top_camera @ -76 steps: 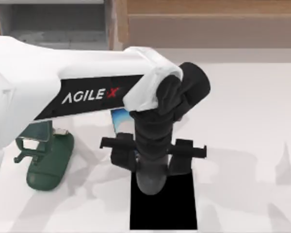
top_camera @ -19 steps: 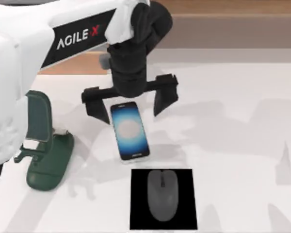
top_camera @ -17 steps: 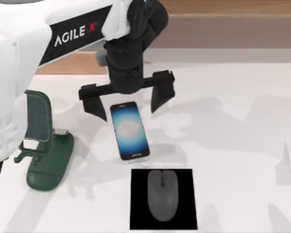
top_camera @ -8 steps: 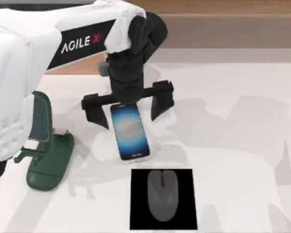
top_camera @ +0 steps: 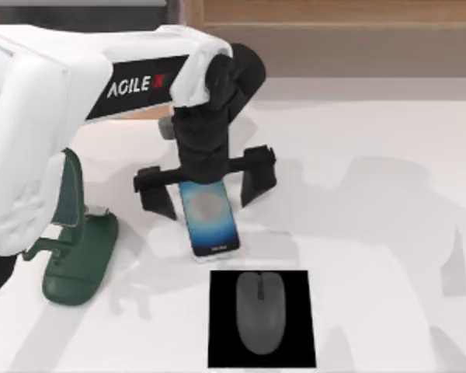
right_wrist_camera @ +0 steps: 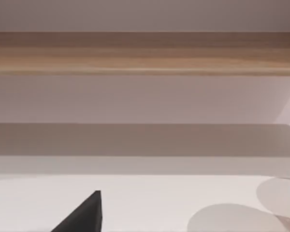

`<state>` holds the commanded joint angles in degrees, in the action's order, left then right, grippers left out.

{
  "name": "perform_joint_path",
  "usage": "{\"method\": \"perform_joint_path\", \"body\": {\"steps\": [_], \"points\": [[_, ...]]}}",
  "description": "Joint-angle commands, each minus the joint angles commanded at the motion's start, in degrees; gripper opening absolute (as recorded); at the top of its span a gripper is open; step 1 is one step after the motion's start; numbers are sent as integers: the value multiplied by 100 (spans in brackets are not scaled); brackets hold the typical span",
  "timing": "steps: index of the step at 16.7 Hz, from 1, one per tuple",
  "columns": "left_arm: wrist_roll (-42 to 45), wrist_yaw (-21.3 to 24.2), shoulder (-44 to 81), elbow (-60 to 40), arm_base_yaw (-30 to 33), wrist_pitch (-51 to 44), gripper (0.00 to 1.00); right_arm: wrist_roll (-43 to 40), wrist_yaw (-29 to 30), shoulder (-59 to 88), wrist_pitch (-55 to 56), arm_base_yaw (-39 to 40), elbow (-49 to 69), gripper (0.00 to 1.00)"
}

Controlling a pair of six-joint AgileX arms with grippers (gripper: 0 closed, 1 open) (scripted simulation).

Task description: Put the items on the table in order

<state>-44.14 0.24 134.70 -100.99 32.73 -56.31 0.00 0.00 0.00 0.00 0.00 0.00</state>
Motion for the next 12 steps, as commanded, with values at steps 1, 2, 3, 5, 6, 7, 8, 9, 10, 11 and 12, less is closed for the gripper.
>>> {"method": "perform_joint_path", "body": {"steps": [1,2,3,5,6,7,8,9,10,11,12], "points": [[0,0,0,0,0,0,92,0,0,0,0,0,0,100],[0,0,0,0,0,0,85,0,0,0,0,0,0,100],[0,0,0,0,0,0,77,0,0,0,0,0,0,100],[0,0,0,0,0,0,62,0,0,0,0,0,0,100],[0,0,0,0,0,0,55,0,0,0,0,0,0,100],[0,0,0,0,0,0,47,0,0,0,0,0,0,100],[0,0,0,0,0,0,40,0,0,0,0,0,0,100],[0,0,0,0,0,0,32,0,0,0,0,0,0,100],[0,0,0,0,0,0,25,0,0,0,0,0,0,100],[0,0,0,0,0,0,17,0,0,0,0,0,0,100],[0,0,0,0,0,0,10,0,0,0,0,0,0,100]]}}
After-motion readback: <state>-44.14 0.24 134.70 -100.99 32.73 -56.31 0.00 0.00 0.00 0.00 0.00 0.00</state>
